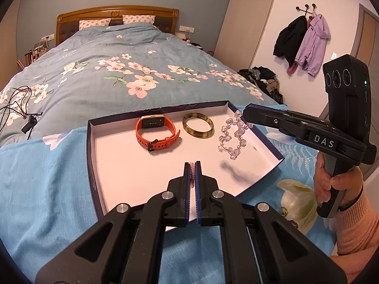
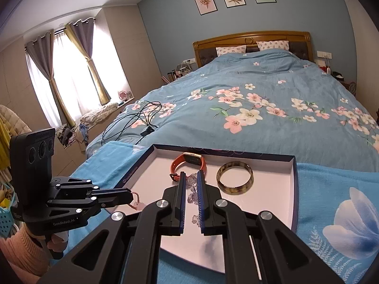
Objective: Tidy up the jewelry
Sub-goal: 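Carry the crystal bracelet in the right tool while the left tool carries the pink charm to the lid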
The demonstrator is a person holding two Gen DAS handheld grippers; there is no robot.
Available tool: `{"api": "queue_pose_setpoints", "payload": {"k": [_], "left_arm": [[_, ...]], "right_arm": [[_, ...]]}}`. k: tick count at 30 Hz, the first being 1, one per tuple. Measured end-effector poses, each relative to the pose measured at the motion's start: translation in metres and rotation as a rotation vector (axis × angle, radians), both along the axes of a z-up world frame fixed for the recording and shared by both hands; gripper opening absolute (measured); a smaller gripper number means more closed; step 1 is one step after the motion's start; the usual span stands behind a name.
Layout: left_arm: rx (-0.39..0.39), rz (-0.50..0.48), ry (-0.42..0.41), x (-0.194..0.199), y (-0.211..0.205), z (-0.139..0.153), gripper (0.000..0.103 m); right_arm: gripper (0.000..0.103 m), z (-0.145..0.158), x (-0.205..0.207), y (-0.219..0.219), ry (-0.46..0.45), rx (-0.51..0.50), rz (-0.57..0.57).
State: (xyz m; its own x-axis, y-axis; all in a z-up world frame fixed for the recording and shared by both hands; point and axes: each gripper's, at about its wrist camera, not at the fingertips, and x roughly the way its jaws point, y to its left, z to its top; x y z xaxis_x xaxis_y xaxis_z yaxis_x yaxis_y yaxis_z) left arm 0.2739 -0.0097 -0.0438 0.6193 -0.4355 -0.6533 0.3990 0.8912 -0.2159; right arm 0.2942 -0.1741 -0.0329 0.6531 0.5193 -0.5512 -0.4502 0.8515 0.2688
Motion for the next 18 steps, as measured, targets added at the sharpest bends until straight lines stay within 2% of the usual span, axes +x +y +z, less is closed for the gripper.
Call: {"api": "queue_pose_setpoints", "payload": {"k": [13, 18], "left_arm": [[0.006, 0.019, 0.035, 0.025, -0.001, -0.012, 0.004], [0.002, 0.019, 0.043, 0.03, -0.001, -0.017, 0.004]], "right_arm": [[0.007, -0.008, 0.019, 0.01, 0.027, 0.028, 0.002], [0.008, -0.02, 0.028, 0.003, 0.075, 0.028, -0.014]]}}
